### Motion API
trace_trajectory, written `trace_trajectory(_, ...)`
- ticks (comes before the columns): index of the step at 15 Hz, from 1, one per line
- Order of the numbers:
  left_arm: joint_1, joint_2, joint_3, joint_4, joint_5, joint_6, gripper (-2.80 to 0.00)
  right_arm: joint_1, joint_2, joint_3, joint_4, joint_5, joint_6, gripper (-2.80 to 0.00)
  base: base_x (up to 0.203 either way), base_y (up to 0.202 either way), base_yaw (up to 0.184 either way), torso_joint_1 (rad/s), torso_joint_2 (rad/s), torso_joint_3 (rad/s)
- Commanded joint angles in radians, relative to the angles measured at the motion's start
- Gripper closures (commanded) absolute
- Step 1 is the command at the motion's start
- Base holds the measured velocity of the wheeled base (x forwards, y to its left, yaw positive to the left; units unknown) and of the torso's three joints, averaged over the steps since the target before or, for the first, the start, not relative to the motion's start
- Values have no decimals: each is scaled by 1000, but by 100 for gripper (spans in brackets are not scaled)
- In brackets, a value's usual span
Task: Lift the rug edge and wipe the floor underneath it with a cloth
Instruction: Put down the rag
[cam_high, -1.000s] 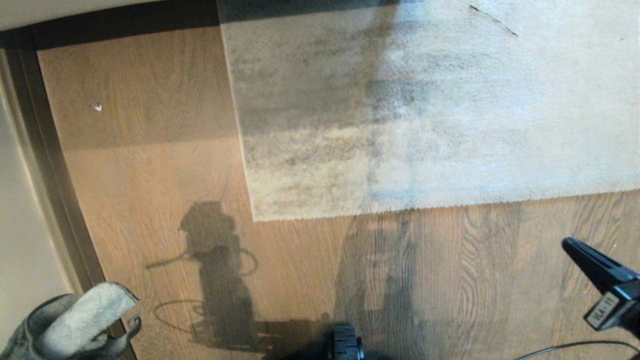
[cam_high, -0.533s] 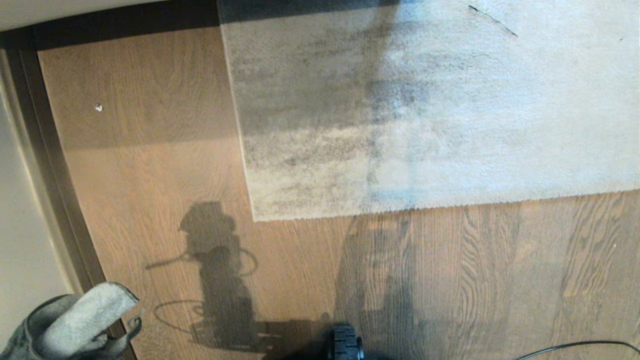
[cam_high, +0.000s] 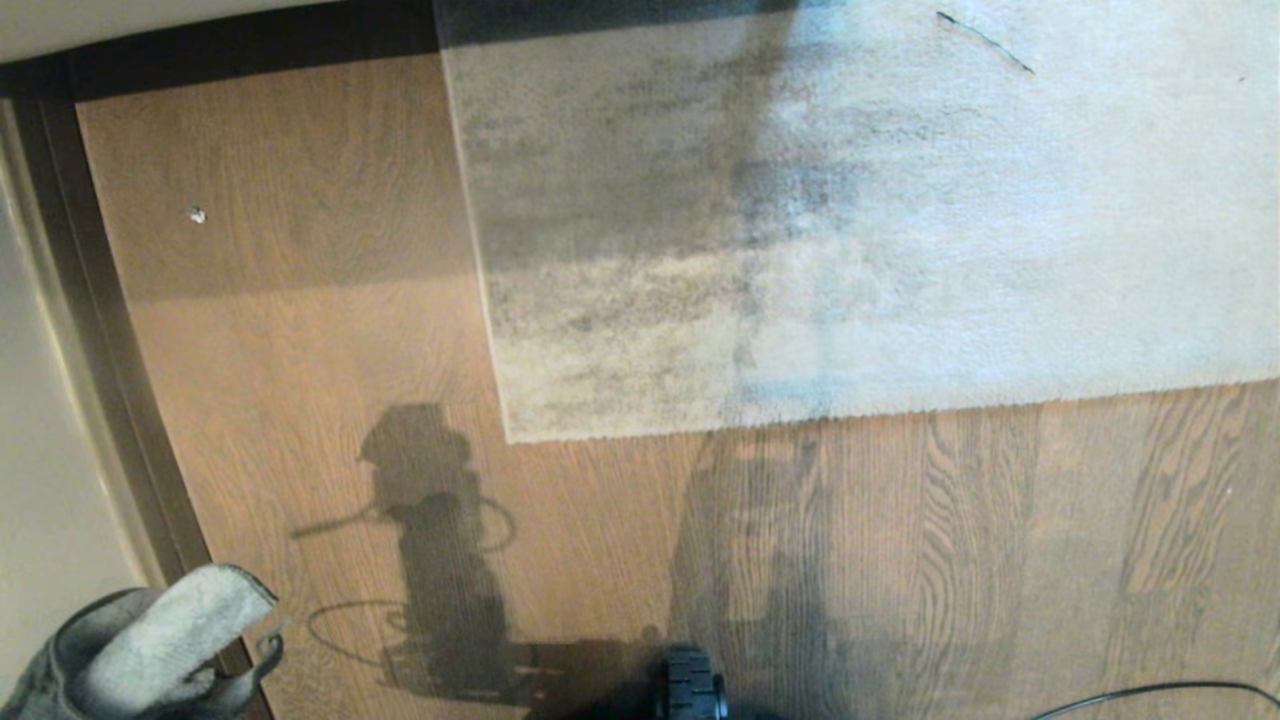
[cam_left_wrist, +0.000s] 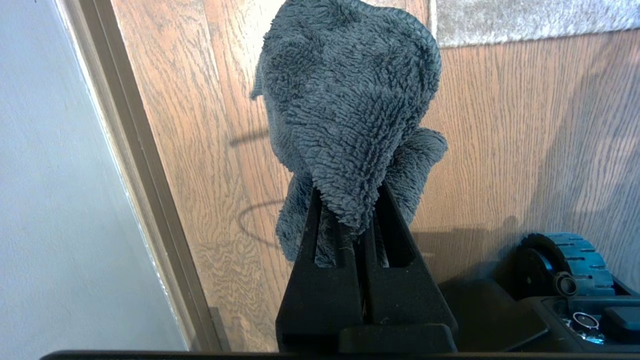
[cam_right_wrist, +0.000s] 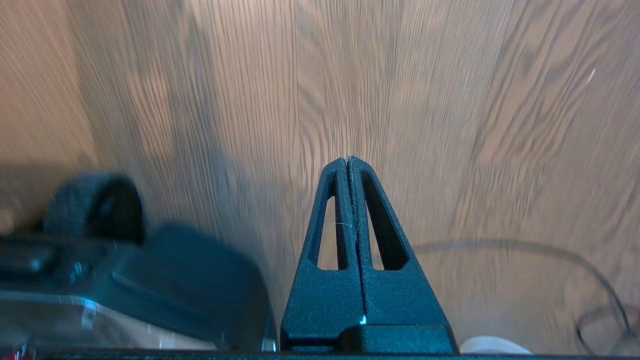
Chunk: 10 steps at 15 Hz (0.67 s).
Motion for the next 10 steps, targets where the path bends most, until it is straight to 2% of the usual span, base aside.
trace_trajectory(1,0,0,0,0,0,0,0,-11,-113,1,3,11,-1,0,0,0,0,0,0,0)
trace_trajectory(10,0,0,0,0,0,0,0,-12,-112,1,4,13,2,0,0,0,0,0,0,0)
